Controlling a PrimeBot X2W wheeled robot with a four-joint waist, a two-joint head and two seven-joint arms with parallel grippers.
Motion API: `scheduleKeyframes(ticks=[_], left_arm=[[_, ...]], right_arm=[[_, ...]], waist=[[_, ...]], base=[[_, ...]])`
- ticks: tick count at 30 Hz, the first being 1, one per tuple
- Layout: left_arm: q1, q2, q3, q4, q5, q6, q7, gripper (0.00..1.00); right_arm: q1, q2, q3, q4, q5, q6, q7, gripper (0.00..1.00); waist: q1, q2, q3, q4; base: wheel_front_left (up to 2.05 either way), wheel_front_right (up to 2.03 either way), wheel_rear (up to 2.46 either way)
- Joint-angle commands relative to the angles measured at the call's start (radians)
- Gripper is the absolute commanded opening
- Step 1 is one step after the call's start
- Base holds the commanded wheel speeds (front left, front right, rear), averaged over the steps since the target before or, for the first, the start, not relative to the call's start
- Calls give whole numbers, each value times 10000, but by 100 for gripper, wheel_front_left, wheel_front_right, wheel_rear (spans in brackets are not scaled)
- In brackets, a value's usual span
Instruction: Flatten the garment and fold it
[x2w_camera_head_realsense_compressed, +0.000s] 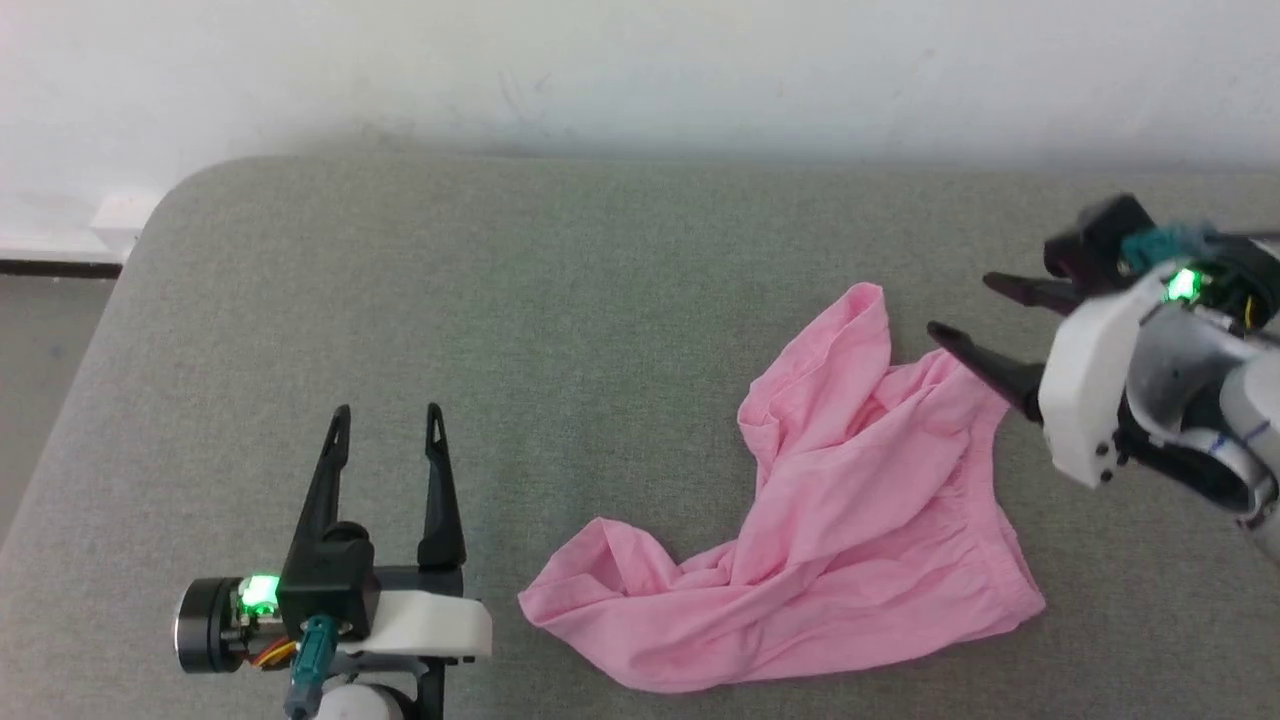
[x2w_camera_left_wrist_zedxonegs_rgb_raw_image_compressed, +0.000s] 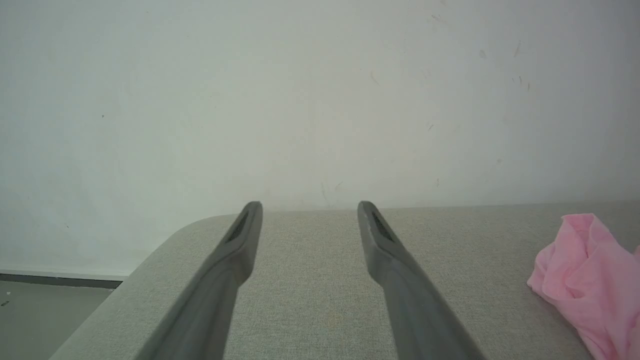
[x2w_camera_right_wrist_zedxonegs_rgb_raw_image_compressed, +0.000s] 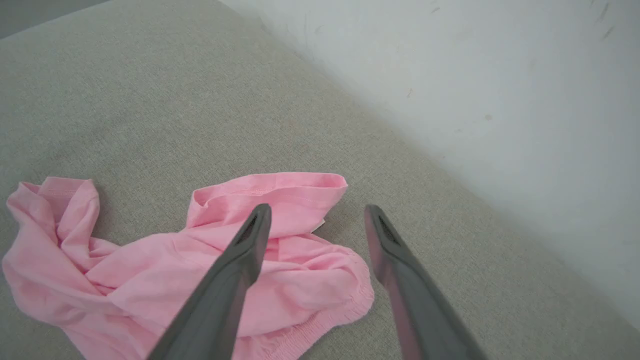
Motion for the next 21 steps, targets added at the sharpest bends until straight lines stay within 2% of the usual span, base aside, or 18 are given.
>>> scheduleKeyframes(ticks=[1,5,9,15,20,21], left_arm=[[-129,53,-26,-39,41,-6,-47,100],[-443,10,-167,-51,15,-19,-47,100],[-850,-90,-368,-53,-55,-3,-47,100],[-1406,-224,-667,-29,-174,76,-47,100],[-1630,-285,-816,52,-272,185,-47,100],[-1636,-292,-815,63,-288,213,-47,100]], right_arm=[[-318,114,62,136,168,-9,308,100],[-1299,406,658,835,469,-9,1799,100],[-2149,815,1437,1808,427,-9,2634,100],[-2629,1776,1931,3601,853,-9,2596,100],[-2429,2054,3328,4198,907,-9,2658,100],[-2450,2030,3507,4203,963,-9,2514,54]], waist=[[0,-1,241,160],[0,-1,769,506],[0,-1,1407,948],[0,-1,2206,1560],[0,-1,2393,1842],[0,-1,2385,1860]], base=[[0,0,0],[0,0,0],[0,0,0],[0,0,0],[0,0,0],[0,0,0]])
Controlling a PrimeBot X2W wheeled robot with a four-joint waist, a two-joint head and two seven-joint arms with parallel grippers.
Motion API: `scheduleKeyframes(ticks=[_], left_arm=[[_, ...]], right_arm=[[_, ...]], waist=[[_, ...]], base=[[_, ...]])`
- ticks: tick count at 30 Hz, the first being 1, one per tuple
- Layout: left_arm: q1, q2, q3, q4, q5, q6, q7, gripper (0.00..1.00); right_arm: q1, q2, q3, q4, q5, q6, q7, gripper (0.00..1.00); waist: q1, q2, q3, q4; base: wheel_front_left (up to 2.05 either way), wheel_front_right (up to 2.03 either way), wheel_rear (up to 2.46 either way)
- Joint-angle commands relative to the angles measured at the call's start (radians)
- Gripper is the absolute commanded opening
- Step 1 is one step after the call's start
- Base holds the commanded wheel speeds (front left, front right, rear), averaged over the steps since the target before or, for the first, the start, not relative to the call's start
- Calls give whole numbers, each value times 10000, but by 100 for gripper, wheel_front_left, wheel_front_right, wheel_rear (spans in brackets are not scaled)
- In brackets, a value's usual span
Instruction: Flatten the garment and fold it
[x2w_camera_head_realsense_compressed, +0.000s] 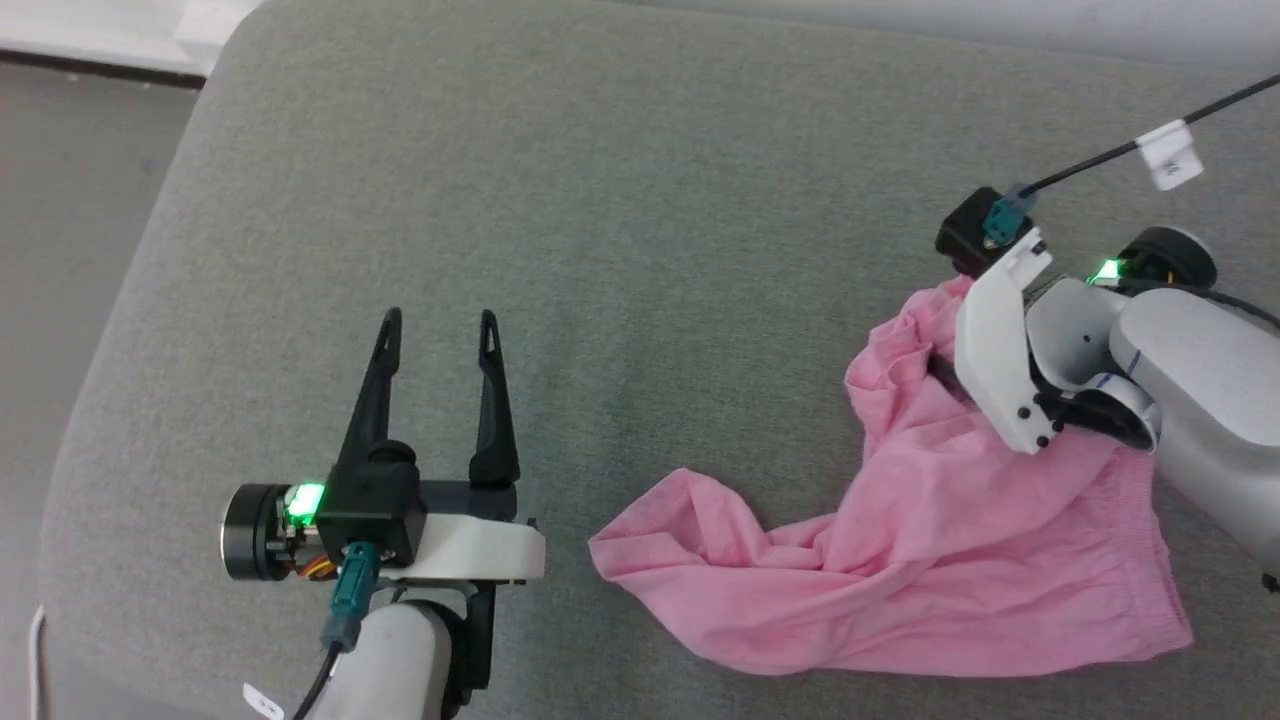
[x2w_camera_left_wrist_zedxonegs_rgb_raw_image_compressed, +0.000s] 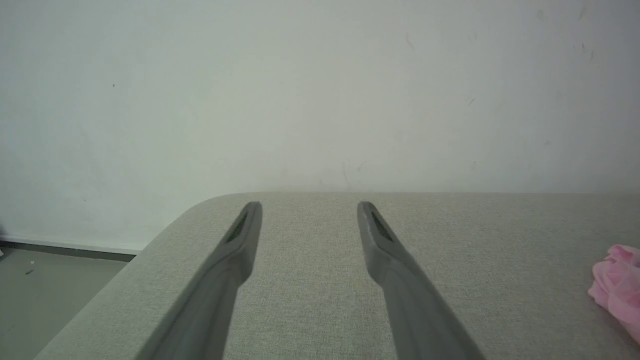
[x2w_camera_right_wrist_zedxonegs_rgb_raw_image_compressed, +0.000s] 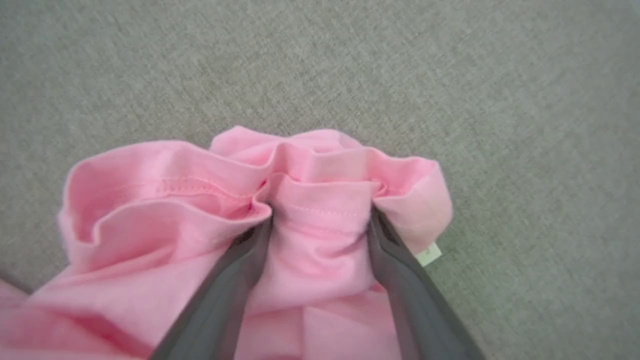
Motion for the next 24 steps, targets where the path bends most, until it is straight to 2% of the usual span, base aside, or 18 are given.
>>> scheduleKeyframes(ticks=[1,5,9,13,18,19,20,24], left_arm=[[-134,-48,-17,36,-53,69,-47,100],[12,-61,50,68,-68,125,-47,100],[121,-67,113,66,-56,96,-47,100],[37,-75,23,16,-55,57,-47,100],[-119,-82,-82,-5,-138,73,-47,100],[-128,-83,-100,-4,-177,98,-47,100],[-134,-84,-113,2,-216,125,-47,100],[4,-85,46,29,-229,233,-47,100]], right_arm=[[197,113,298,125,56,-7,-312,0],[-408,16,597,-119,25,-7,-1641,0],[-1207,321,613,-793,471,-7,-2694,0],[-1766,1076,802,-978,567,-7,-3256,0],[-1290,2479,1164,89,140,-7,-3179,0],[-1116,2698,1195,372,-26,-7,-3165,27],[-983,2872,1216,556,-250,-7,-3218,100],[-775,3180,1238,706,-847,-7,-3871,100]], waist=[[1,-1,265,338],[1,-1,26,247],[1,-1,-122,162],[1,-1,-75,242],[1,-1,135,429],[1,-1,173,463],[1,-1,196,480],[1,-1,100,267]], base=[[0,0,0],[0,0,0],[0,0,0],[0,0,0],[0,0,0],[0,0,0],[0,0,0],[0,0,0]])
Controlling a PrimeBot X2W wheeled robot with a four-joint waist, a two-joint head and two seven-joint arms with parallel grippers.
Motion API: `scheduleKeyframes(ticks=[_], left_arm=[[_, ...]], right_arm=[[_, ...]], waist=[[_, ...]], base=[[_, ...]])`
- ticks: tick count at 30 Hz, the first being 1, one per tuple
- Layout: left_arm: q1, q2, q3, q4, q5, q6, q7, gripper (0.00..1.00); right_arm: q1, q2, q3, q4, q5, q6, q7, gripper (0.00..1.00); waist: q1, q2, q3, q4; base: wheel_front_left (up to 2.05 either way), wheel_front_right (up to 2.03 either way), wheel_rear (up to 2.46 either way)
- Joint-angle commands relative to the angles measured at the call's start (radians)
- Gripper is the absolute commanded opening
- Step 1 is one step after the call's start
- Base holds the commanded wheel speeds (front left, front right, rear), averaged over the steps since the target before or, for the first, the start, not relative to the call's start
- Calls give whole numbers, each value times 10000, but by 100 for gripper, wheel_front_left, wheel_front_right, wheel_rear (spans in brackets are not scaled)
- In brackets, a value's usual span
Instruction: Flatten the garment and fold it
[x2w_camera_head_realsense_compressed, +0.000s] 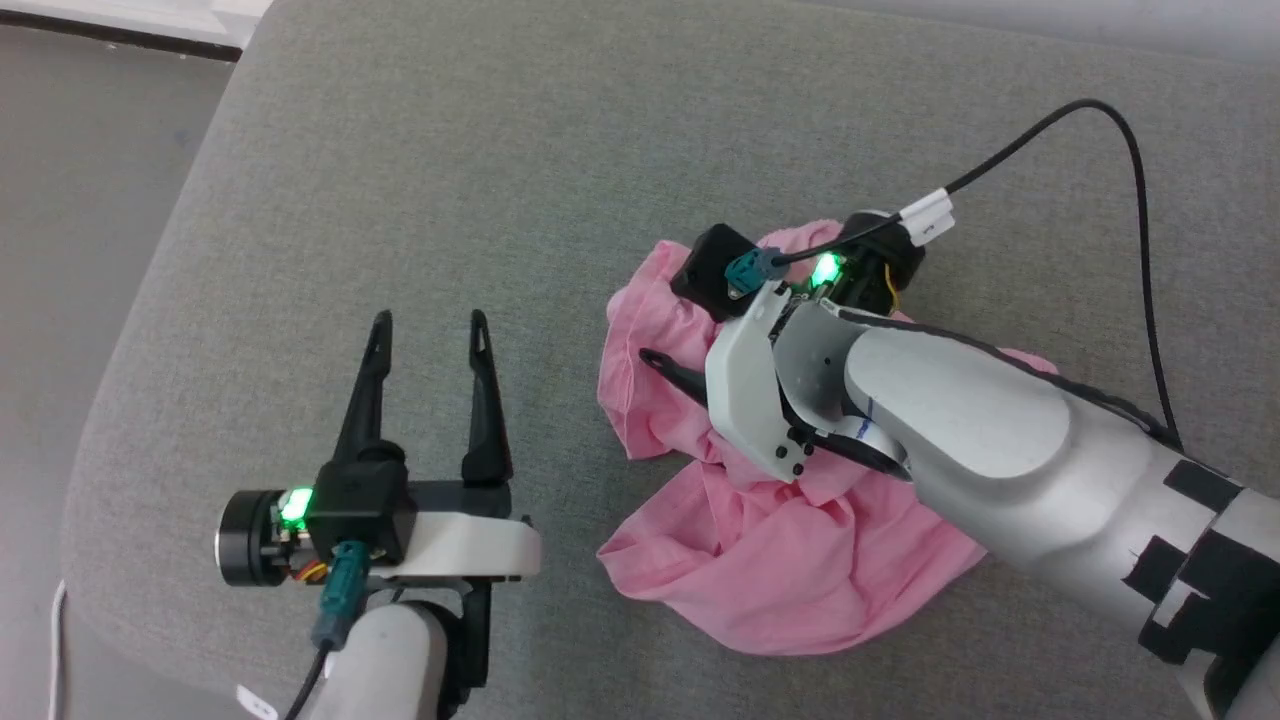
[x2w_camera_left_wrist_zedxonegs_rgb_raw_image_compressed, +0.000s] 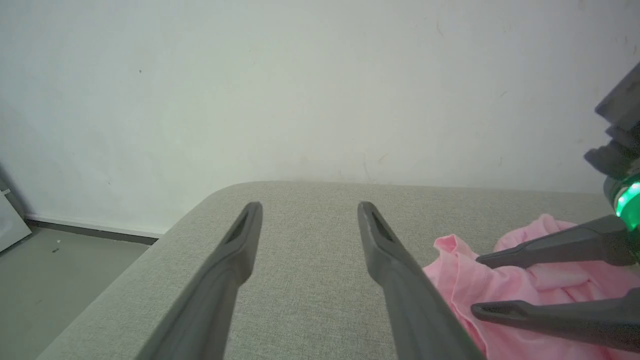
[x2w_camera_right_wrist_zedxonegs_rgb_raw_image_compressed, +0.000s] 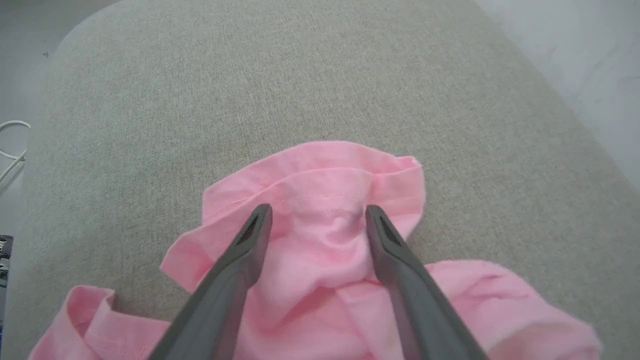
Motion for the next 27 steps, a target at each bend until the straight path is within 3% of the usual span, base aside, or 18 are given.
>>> scheduleKeyframes(ticks=[1,5,8,13,17,21,27], left_arm=[[58,-49,140,24,27,69,-47,100],[320,4,413,68,180,21,-47,100],[518,92,526,12,307,-3,-47,100],[656,208,537,-39,454,-34,-47,100],[631,276,433,-98,567,-39,-47,100],[522,290,311,-127,562,-46,-47,100],[389,285,177,-190,568,22,-47,100]], right_arm=[[-148,-67,-28,-144,-287,-19,-346,100],[-772,-746,-26,-675,-241,-19,-1413,100],[-1080,-1577,-25,-1329,-69,-19,-1286,100],[-917,-3215,-24,-2755,382,-19,1014,100],[-659,-4120,-24,-3222,1147,-19,2764,100],[-258,-4401,-24,-3194,1382,-19,3780,100],[295,-3924,-44,-1817,1706,-19,3828,100]], waist=[[-1,0,-166,-271],[-1,0,-557,-674],[-1,0,-877,-984],[-1,0,-1232,-1173],[-1,0,-1292,-1104],[-1,0,-1135,-927],[-1,0,-786,-730]], base=[[0,0,0],[0,0,0],[0,0,0],[0,0,0],[0,0,0],[0,0,0],[0,0,0]])
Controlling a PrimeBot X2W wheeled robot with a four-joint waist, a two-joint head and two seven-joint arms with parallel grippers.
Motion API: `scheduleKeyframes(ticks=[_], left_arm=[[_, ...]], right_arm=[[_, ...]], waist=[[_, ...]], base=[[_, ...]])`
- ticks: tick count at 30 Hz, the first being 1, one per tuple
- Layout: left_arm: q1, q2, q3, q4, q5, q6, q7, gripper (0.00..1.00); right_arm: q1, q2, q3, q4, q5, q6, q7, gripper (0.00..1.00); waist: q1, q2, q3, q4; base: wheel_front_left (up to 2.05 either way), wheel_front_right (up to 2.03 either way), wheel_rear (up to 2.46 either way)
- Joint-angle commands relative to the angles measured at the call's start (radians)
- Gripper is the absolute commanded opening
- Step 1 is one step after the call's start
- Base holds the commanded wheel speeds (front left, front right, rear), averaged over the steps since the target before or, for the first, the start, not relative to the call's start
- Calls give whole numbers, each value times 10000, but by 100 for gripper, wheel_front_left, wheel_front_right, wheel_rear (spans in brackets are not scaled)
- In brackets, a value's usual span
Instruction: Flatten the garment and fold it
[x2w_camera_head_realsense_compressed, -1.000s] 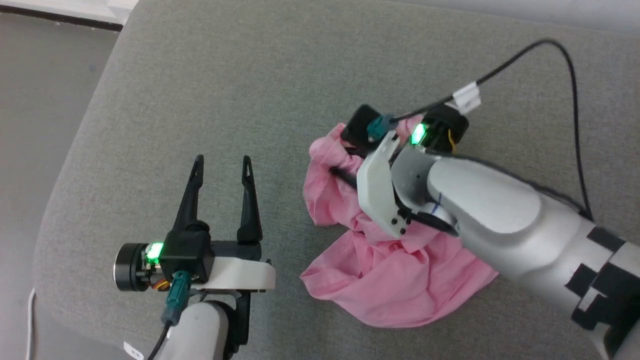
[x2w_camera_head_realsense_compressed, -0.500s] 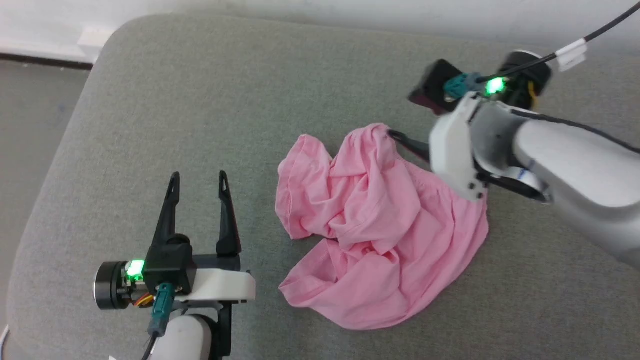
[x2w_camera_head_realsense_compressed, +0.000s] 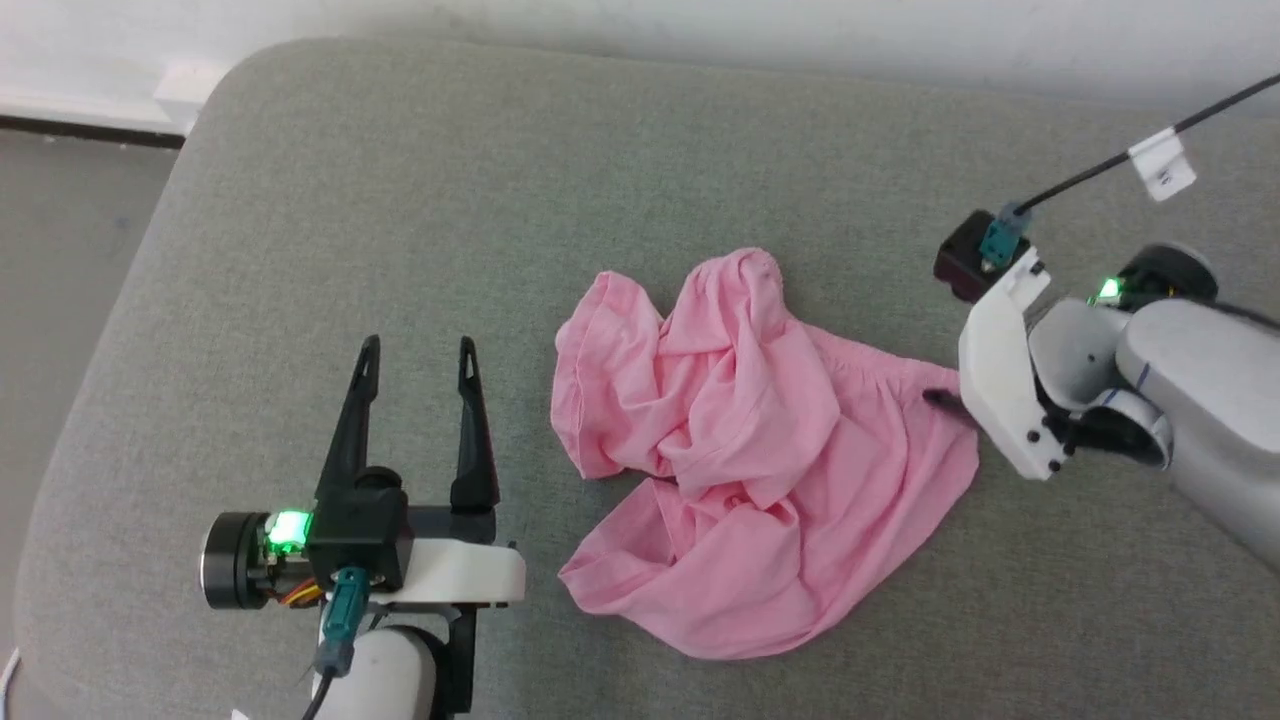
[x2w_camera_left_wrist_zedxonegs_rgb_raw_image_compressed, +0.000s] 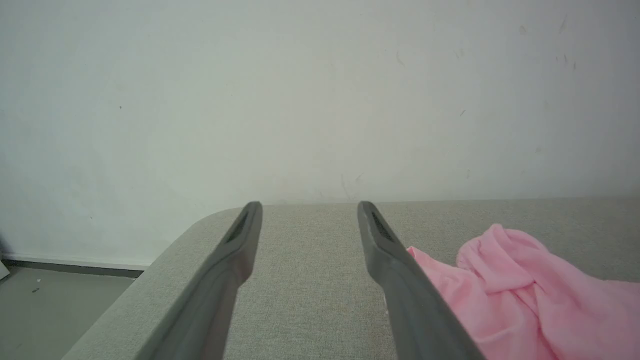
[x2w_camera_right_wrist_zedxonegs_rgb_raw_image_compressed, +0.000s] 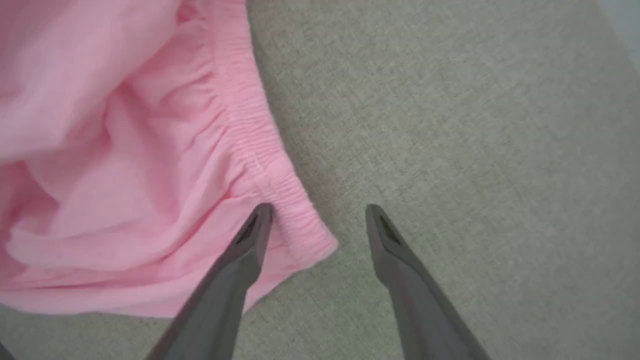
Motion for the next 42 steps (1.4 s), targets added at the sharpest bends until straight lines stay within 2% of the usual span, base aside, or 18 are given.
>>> scheduleKeyframes(ticks=[1,4,8,9,10,14,17,22,25,27,31,36,37,38,39,42], left_arm=[[-107,27,-29,-37,25,42,-47,100],[-176,11,-82,-15,-2,80,-47,100],[-168,67,-19,42,-42,118,-47,100],[-139,92,-1,62,-45,124,-47,100],[-108,116,11,89,-48,126,-47,100],[107,211,38,195,-67,118,-47,100],[324,243,50,229,-84,124,-47,100],[721,257,86,179,-116,164,-47,100],[832,241,85,127,-123,171,-47,100],[855,226,89,97,-130,173,-47,100],[868,219,61,123,-129,106,-47,100],[718,321,60,211,-88,-20,-47,100],[657,376,52,222,-59,-58,-47,100],[595,437,63,226,-36,-80,-47,100],[520,504,85,236,-27,-108,-47,100],[162,733,135,256,-15,-259,-47,100]], right_arm=[[231,178,18,187,83,-17,-32,100],[678,575,28,833,24,-17,63,100],[1128,846,33,1086,48,-17,-75,100],[1151,857,33,1037,-19,-17,-251,41],[1138,843,34,978,-43,-17,-535,0],[956,553,27,395,-107,-17,-2035,0],[963,-7,-172,-481,42,-17,-3436,0],[1771,-1644,-1137,-2193,431,-17,-5067,0],[2957,-2696,-1863,-2732,551,-17,-5504,0],[3983,-3140,-2275,-2763,575,-17,-5641,0],[6101,-3172,-2879,-2258,711,-17,-5692,0],[7815,-2350,-3447,-1413,536,-17,-5578,0],[7962,-2165,-3668,-1333,446,-17,-5672,18],[8083,-1979,-3906,-1318,372,-17,-5774,90],[8157,-1839,-4194,-1313,248,-17,-5952,100],[8249,-1610,-5221,-1315,-631,-17,-6585,100]], waist=[[0,0,212,178],[0,0,310,241],[0,0,242,142],[0,0,175,82],[0,0,93,14],[0,0,-389,-322],[0,0,-791,-577],[0,0,-1244,-1040],[0,0,-1290,-1244],[0,0,-1276,-1364],[0,0,-1287,-1536],[0,0,-1344,-1609],[0,0,-1364,-1628],[0,0,-1389,-1668],[0,0,-1402,-1710],[0,0,-1423,-1807]], base=[[0,0,0],[0,0,0],[0,0,0],[0,0,0],[0,0,0],[0,0,0],[0,0,0],[0,0,0],[0,0,0],[0,0,0],[0,0,0],[0,0,0],[0,0,0],[0,0,0],[0,0,0],[0,0,0]])
